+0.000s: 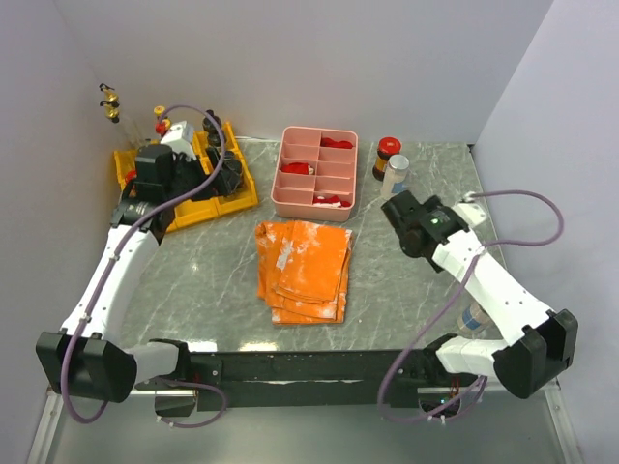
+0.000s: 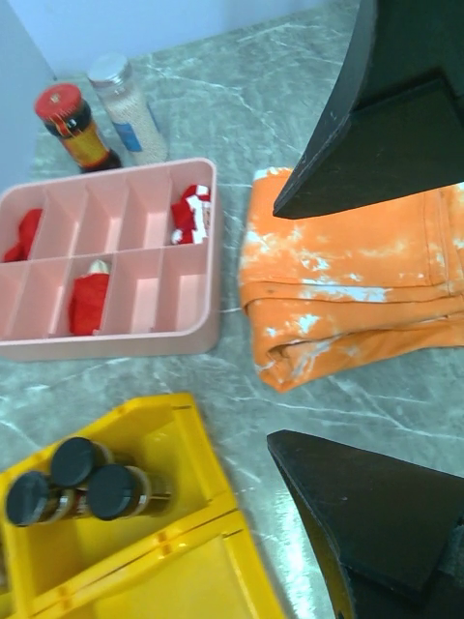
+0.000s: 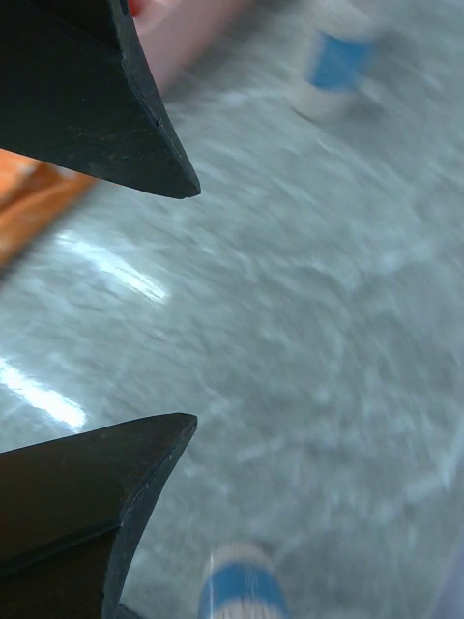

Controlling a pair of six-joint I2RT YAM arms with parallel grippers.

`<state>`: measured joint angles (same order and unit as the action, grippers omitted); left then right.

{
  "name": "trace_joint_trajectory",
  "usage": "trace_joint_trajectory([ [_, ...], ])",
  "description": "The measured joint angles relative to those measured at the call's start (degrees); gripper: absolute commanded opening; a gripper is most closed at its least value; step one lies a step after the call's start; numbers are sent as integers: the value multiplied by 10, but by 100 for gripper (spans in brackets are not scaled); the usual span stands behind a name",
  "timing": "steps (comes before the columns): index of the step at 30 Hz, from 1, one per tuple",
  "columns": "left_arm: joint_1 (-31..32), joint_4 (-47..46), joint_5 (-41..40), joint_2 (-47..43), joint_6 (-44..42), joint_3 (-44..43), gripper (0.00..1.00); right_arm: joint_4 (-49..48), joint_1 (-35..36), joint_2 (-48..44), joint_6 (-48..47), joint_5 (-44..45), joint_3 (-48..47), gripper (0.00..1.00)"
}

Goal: Organize the condiment bottles
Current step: Place the bottle in the storage box, then pick up the bottle from the corner of the board.

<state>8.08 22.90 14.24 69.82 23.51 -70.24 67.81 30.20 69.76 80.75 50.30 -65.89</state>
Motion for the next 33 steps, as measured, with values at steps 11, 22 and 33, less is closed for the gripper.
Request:
trace_joint_trajectory([
  [11,37,-28,-11,-12,0,52,96,76,-215,-118,63,18,93,100],
  [22,45,-32,-27,-16,-3,52,96,58,-348,-166,0,22,158,100],
  [33,45,-32,-46,-16,-5,52,96,24,-381,-183,-53,10,166,100],
])
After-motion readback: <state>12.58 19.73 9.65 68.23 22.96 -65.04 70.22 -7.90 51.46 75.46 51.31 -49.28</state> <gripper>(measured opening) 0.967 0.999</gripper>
